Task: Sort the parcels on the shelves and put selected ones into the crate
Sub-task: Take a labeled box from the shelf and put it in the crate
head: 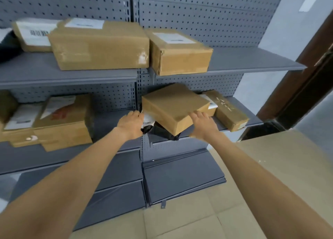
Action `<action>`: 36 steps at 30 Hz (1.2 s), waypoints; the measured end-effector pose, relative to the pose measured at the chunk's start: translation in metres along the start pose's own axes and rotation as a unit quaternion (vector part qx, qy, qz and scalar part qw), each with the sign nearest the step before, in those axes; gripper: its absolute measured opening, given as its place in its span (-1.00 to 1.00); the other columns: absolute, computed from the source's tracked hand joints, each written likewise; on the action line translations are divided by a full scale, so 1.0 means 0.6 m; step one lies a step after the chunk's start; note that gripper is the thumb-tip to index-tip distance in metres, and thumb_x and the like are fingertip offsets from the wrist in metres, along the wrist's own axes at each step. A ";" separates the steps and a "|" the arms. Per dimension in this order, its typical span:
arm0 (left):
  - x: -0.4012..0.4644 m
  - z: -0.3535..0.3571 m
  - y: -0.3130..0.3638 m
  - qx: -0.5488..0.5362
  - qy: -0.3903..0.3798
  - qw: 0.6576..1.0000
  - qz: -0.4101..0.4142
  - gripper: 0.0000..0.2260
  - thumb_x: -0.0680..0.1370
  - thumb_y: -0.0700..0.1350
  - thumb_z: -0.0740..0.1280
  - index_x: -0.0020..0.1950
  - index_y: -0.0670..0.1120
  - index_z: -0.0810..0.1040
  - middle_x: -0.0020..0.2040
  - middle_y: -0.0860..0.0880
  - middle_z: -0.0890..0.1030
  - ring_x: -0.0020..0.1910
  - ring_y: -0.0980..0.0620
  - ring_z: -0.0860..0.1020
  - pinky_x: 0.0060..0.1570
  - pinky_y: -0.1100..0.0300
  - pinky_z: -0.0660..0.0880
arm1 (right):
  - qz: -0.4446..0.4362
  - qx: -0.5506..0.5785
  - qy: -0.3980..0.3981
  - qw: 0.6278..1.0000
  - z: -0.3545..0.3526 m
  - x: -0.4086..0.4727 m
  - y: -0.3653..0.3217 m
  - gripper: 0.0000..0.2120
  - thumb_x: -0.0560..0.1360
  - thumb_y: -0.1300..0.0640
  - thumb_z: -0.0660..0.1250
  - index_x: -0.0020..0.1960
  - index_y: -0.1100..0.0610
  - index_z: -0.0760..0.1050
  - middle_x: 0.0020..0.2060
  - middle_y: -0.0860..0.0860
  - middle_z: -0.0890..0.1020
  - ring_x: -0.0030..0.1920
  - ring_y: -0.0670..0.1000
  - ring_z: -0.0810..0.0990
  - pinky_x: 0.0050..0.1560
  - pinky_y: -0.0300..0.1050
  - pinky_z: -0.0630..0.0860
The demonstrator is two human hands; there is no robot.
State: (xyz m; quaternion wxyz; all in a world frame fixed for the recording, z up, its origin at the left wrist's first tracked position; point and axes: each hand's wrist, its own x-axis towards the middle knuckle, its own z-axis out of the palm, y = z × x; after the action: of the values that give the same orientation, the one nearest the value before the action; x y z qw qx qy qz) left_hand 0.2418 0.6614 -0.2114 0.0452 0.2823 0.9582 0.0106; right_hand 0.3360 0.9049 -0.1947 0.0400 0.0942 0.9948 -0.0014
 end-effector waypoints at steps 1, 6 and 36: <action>0.025 0.007 0.009 -0.007 -0.005 1.000 -0.001 -0.42 0.52 -0.05 0.32 0.48 -0.16 0.21 0.35 -0.15 0.35 0.33 -0.16 0.32 0.24 -0.01 0.36 | 0.001 0.002 -0.005 1.000 0.008 0.023 0.013 -0.26 0.45 0.11 0.39 0.53 0.11 0.12 0.46 0.11 0.26 0.46 0.18 0.19 0.40 0.04 0.21; 0.122 0.028 0.059 -0.028 -0.013 0.999 0.013 -0.25 0.49 -0.07 0.40 0.56 -0.09 0.05 0.50 -0.14 0.20 0.46 -0.15 0.18 0.36 -0.02 0.25 | 0.002 0.016 -0.014 1.000 0.040 0.101 0.051 -0.19 0.40 0.02 0.46 0.51 0.09 0.12 0.44 0.09 0.25 0.46 0.17 0.17 0.42 0.05 0.17; 0.173 -0.007 0.000 -0.132 0.056 0.984 0.101 -0.32 0.48 -0.04 0.42 0.54 -0.07 0.22 0.53 -0.01 0.26 0.53 0.01 0.16 0.46 0.16 0.06 | -0.172 0.163 0.102 0.966 0.051 0.165 0.019 -0.22 0.41 0.05 0.49 0.52 0.12 0.22 0.49 0.07 0.30 0.53 0.14 0.10 0.51 0.10 0.13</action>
State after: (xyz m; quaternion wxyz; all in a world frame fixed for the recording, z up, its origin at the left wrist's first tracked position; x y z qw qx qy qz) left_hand 0.1544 0.7178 -0.2155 0.0270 0.3678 0.9160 0.1578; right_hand 0.2435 0.9344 -0.2333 -0.0786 -0.0738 0.9810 -0.1612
